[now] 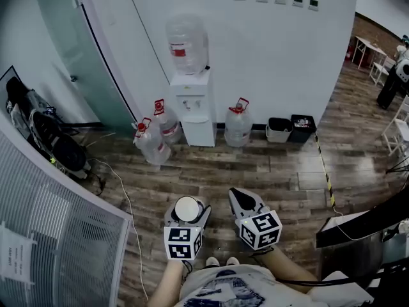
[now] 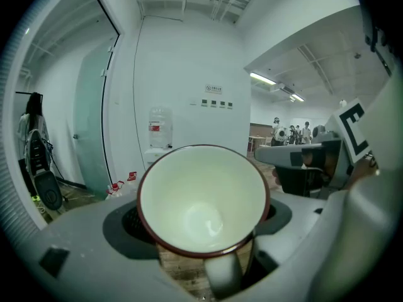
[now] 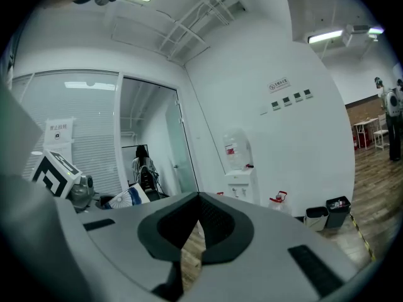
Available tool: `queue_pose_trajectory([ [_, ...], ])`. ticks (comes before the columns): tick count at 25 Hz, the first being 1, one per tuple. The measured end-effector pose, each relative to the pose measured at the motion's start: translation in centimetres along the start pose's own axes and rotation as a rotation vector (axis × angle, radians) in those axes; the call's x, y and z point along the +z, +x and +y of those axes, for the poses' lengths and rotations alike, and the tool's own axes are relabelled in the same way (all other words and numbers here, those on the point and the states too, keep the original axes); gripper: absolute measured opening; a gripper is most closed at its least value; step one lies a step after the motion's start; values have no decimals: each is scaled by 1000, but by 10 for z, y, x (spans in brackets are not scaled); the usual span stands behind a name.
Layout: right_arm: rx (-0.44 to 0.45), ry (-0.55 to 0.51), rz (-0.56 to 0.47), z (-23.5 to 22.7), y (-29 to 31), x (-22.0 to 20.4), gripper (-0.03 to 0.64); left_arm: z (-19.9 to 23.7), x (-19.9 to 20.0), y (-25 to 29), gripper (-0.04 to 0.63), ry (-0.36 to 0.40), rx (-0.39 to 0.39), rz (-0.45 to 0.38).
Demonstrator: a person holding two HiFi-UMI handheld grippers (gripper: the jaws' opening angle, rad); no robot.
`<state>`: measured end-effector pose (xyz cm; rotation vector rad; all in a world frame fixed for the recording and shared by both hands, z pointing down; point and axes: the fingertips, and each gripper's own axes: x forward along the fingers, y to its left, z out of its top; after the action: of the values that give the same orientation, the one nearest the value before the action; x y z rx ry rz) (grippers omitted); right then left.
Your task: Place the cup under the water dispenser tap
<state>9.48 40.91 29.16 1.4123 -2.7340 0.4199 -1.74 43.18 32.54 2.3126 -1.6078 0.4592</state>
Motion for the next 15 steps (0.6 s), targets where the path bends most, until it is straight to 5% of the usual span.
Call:
queue_pose_trajectory([
  [15,13,8,23,-15,-1,-7,20,-8,-4,7,446,0,22,11],
])
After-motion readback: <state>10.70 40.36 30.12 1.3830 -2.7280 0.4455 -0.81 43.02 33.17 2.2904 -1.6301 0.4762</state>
